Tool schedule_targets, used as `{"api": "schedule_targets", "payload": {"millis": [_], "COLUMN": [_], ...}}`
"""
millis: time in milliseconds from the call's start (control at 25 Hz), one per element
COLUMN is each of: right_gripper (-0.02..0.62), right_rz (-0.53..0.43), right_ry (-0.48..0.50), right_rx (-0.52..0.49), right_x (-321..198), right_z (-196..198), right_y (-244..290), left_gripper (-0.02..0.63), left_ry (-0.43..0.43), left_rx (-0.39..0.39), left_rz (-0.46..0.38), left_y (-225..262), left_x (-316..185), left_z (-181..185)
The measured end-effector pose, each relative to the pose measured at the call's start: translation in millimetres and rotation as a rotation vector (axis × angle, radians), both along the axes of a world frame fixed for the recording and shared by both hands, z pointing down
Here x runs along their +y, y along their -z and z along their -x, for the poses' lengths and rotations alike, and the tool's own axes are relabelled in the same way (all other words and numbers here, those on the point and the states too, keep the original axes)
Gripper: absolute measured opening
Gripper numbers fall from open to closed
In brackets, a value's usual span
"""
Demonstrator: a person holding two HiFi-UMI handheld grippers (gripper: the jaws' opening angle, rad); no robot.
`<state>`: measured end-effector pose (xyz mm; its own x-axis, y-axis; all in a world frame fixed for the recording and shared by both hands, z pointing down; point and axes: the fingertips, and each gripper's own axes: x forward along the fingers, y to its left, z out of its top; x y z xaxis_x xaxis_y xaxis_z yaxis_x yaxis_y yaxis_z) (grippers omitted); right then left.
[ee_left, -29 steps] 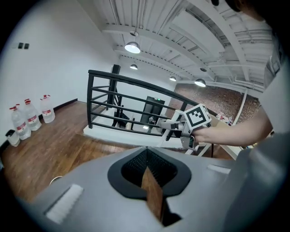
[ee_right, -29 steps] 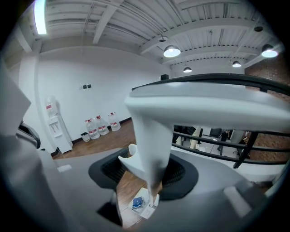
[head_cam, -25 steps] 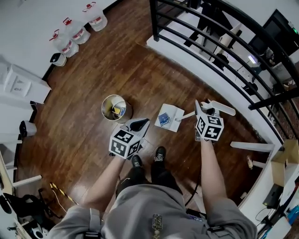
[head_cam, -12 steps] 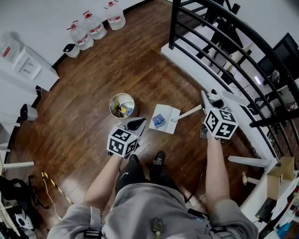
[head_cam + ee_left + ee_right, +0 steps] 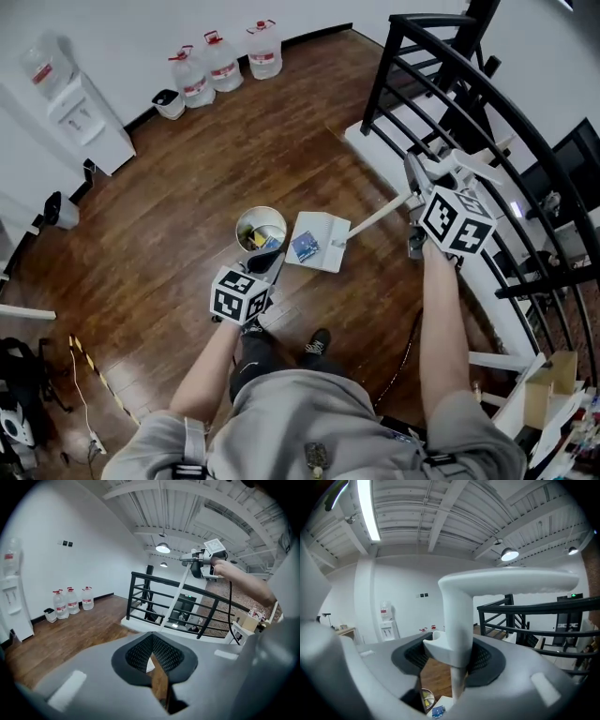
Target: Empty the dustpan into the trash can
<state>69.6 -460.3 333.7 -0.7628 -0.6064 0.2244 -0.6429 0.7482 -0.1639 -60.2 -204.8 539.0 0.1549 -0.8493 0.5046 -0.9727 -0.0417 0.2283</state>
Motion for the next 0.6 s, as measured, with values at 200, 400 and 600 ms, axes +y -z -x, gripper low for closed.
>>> {"api": "schedule_targets", "payload": {"millis": [200,400,600], "right_gripper": [0.195,0.195,0.195], "right_rz": [-0.030,-0.035,-0.040], "right_ry": [0.043,0.026,0.015], "right_rx": [-0.004,0.000,0.012], "right_x": [12.5,23.8,35.3], "right_z": [72.9,130.8,181.0], "right_y": [18.7,14.1,2.6], "left_gripper": [0.003,0.004,0.003], "left_ry": [0.045,0.040,0.046], "left_rx": [0.004,0.010,0.013], "left_rz": [-0.035,-0.033,-0.027], "left_y": [13.9,17.1,11.3], "left_x": [10.8,23.1,32.9], "left_z": [52.6,100.7,150.4]}}
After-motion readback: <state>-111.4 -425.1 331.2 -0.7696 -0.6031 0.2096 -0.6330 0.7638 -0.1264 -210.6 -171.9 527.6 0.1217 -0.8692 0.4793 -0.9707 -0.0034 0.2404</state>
